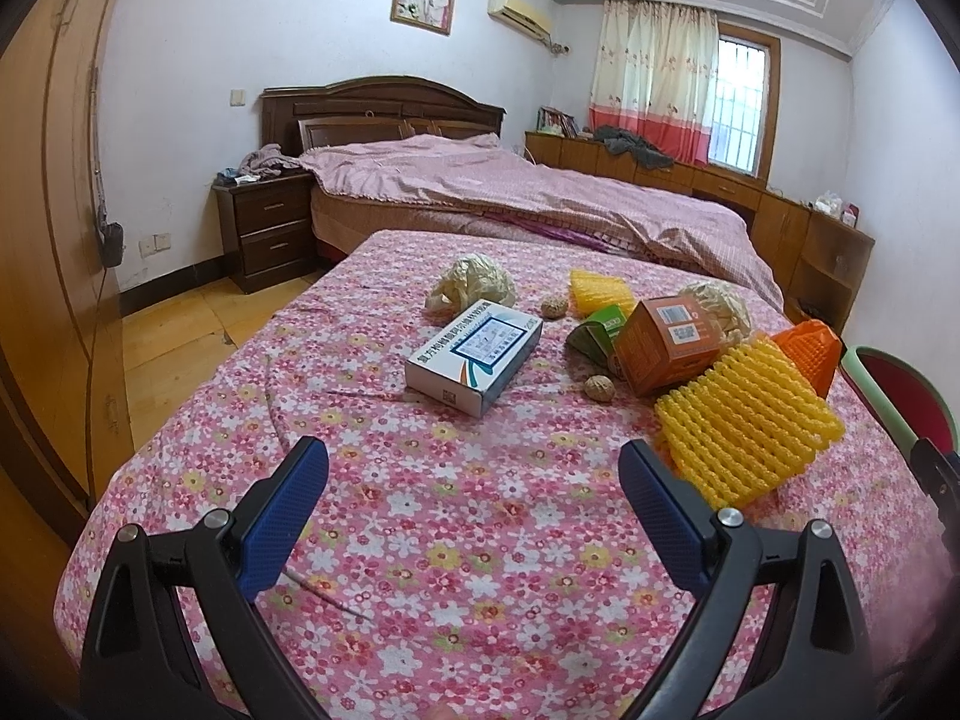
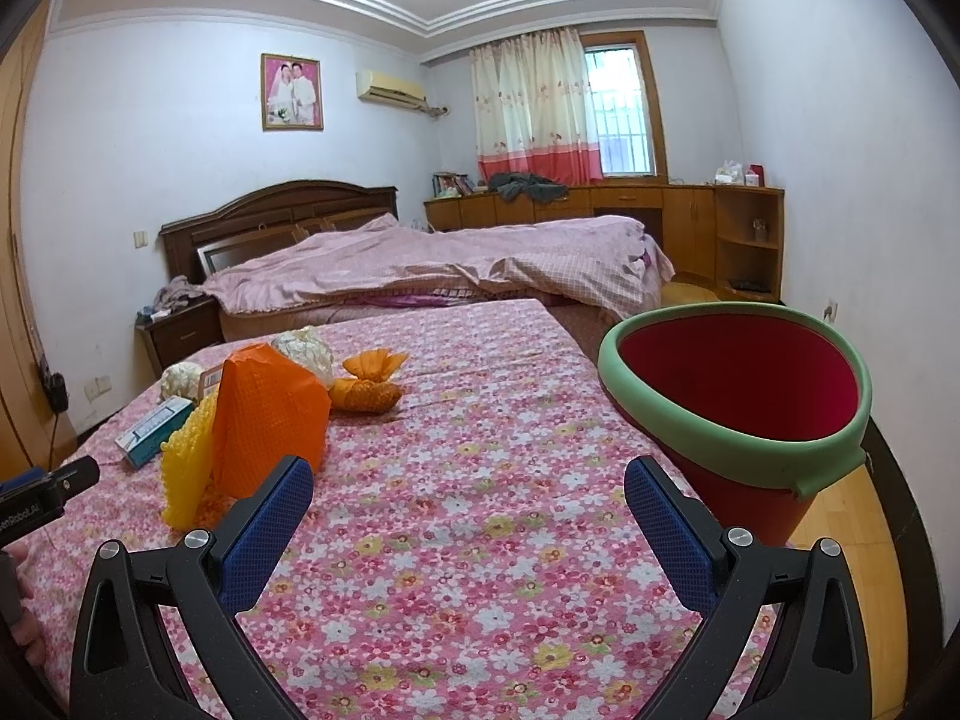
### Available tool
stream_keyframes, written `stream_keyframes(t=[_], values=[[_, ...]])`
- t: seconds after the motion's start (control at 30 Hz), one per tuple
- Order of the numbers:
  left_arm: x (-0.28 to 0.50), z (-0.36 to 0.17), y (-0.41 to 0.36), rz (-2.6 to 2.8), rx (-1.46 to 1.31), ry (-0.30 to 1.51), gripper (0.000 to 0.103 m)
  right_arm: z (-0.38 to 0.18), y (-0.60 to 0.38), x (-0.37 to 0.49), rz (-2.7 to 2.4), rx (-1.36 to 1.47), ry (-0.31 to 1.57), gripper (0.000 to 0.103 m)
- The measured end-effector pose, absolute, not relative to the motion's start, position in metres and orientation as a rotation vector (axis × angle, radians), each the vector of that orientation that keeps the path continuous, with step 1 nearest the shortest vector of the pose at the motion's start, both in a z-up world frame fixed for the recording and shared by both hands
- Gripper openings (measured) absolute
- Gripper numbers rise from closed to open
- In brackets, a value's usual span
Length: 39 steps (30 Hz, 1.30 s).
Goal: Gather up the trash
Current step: 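Grasp the white medicine box with the left tool while the right tool grasps the orange bag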
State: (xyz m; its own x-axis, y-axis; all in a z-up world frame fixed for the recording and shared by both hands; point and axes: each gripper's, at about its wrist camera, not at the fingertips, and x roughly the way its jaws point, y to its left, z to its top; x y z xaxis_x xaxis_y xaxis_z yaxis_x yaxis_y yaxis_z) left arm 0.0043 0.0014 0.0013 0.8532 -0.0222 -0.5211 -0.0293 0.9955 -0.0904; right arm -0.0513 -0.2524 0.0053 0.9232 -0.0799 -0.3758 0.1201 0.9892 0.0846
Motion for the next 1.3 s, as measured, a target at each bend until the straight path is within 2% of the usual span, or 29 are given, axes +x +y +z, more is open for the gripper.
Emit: stream_keyframes(t=[0.27, 0.5, 0.87, 1.07, 1.13, 1.2, 1.3], values=[[0.032, 0.012, 0.007, -0.027, -0.035, 0.643, 0.097, 0.011, -0.261, -0.034, -0.082, 0.164, 0.472, 0.103], [0.084, 0.008, 0.014, -0.098, -0.021, 0.832, 0.097, 0.027, -0.249, -0.025, -0.075, 0.142, 0.540, 0.103], [0.131, -0.003, 0.026, -0.109, -0.056, 0.849, 0.095, 0.032, -0.221, 0.009, -0.051, 0.125, 0.667, 0.103], [0.147, -0.014, 0.030, -0.132, -0.088, 0.861, 0.087, 0.032, -0.206, 0.024, -0.047, 0.097, 0.726, 0.103], [0.149, -0.018, 0.030, -0.153, -0.100, 0.876, 0.079, 0.032, -0.203, 0.029, -0.047, 0.103, 0.741, 0.103], [0.151, -0.020, 0.028, -0.165, -0.105, 0.888, 0.077, 0.032, -0.202, 0.033, -0.047, 0.110, 0.747, 0.103], [0.151, -0.018, 0.029, -0.198, -0.133, 0.875, 0.062, 0.034, -0.199, 0.035, -0.044, 0.106, 0.750, 0.103]])
